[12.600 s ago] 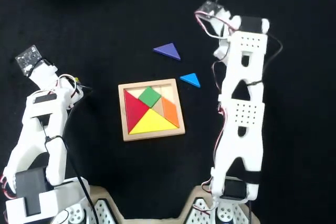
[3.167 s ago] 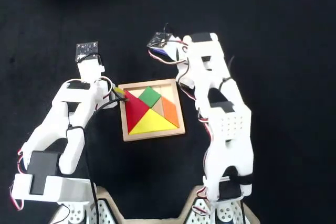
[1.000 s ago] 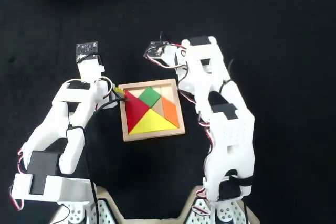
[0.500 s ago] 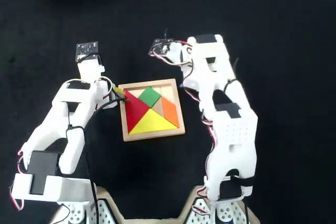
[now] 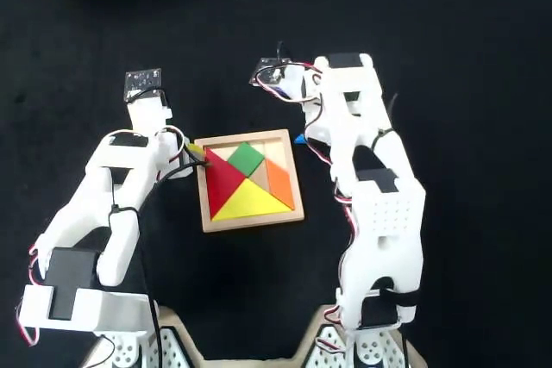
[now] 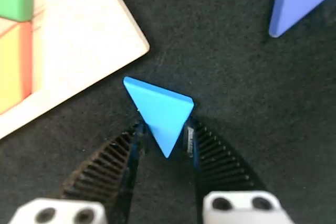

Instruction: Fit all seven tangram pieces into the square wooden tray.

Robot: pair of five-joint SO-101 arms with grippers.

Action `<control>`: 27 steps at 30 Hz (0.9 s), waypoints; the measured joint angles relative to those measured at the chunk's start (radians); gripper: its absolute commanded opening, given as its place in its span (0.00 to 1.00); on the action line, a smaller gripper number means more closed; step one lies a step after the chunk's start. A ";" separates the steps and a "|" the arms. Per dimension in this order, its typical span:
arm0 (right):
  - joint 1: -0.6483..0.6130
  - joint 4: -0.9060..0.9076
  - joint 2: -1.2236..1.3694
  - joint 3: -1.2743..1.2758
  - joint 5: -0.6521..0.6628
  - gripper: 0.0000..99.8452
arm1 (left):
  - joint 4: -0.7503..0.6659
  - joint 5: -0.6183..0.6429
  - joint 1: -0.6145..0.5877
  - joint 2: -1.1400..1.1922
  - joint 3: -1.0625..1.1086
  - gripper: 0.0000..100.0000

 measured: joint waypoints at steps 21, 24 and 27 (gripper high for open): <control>0.003 0.084 -0.040 0.018 0.000 0.01 | 0.000 0.000 0.000 0.000 0.000 0.29; 0.000 0.192 -0.121 0.018 0.000 0.01 | 0.000 0.000 0.000 0.000 0.000 0.29; 0.018 0.232 -0.206 0.018 0.000 0.01 | 0.000 0.000 0.000 0.000 0.000 0.29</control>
